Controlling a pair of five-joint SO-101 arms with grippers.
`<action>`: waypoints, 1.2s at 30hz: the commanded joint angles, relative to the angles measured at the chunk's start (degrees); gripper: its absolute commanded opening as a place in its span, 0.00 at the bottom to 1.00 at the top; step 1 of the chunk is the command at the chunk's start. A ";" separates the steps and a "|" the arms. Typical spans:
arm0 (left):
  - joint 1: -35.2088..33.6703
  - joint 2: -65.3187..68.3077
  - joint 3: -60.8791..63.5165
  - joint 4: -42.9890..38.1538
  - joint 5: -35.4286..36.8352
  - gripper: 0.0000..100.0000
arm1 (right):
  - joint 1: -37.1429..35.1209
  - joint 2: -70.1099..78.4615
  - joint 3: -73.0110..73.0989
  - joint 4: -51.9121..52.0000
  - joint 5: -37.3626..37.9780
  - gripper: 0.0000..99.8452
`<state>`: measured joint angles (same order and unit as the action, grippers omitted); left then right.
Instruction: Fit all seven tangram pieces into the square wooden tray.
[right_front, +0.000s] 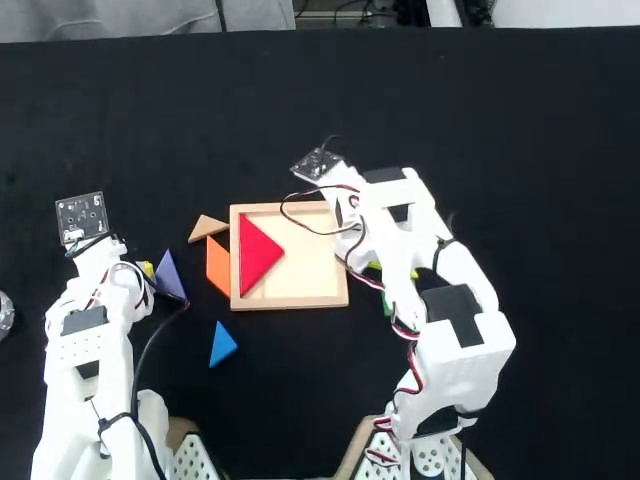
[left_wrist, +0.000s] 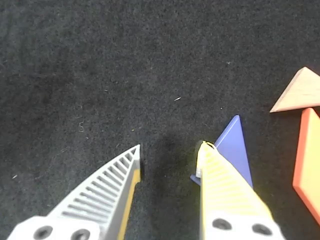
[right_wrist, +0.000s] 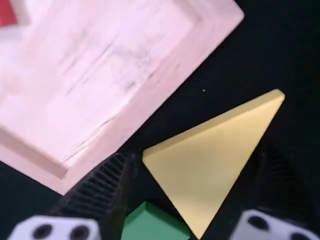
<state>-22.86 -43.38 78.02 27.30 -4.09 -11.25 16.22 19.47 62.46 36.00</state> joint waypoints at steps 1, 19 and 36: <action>0.66 -1.14 -0.13 -0.79 -0.35 0.19 | 0.09 0.13 -3.21 -0.35 1.93 0.36; 0.66 -1.14 -0.13 -0.88 -0.35 0.19 | 2.37 -4.35 -4.88 5.19 -1.05 0.21; 0.57 -1.14 -0.13 -0.79 -0.35 0.19 | -9.23 -35.56 6.02 4.40 -44.48 0.20</action>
<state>-22.86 -43.38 78.02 27.30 -4.09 -18.55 -16.48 24.31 71.34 3.47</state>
